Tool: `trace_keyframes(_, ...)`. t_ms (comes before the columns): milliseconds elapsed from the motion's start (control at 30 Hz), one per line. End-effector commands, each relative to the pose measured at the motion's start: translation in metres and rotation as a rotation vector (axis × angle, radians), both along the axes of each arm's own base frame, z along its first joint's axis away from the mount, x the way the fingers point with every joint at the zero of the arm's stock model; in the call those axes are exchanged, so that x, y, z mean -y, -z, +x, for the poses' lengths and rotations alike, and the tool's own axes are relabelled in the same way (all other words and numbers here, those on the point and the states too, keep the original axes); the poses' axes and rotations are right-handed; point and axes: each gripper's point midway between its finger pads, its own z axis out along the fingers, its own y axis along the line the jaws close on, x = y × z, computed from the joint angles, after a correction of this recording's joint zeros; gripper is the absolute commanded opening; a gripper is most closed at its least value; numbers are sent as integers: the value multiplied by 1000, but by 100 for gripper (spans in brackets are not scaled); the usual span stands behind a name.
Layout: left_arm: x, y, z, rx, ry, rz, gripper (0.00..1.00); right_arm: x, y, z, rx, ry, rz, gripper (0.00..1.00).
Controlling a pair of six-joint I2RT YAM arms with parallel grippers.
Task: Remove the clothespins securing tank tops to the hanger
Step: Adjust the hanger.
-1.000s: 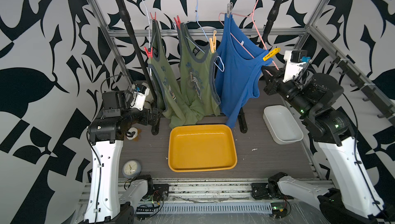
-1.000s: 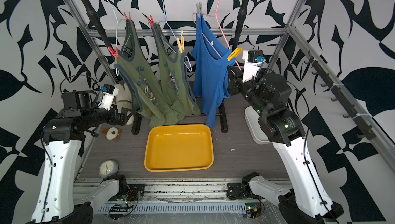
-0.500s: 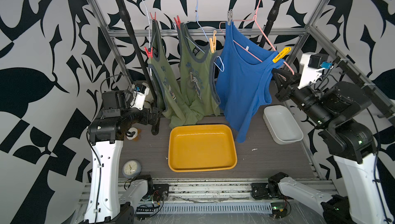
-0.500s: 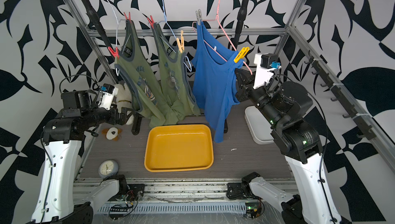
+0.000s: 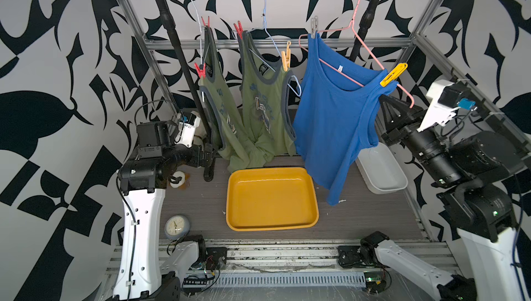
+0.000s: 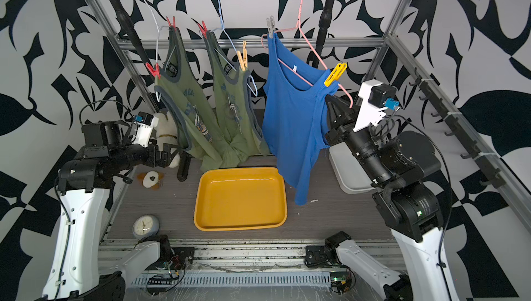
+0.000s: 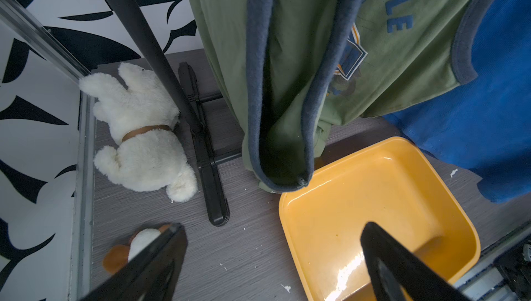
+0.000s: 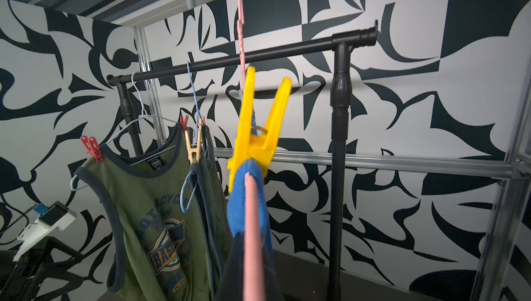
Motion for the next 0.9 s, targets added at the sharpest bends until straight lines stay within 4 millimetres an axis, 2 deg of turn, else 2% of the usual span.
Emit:
trace_keyframes(0, 1, -4, 0, 15, 0, -5, 99, 9, -53, -23, 211, 4, 75, 0)
trace_keyframes(267, 0, -10, 2, 34, -5, 1, 99, 13, -74, -39, 278, -8, 90, 0)
trace_keyframes(600, 2, -27, 0, 74, 1, -15, 99, 22, -79, -62, 311, -10, 99, 0)
trace_keyframes(867, 12, -41, -11, 112, 50, -49, 99, 32, -84, -88, 331, -15, 103, 0)
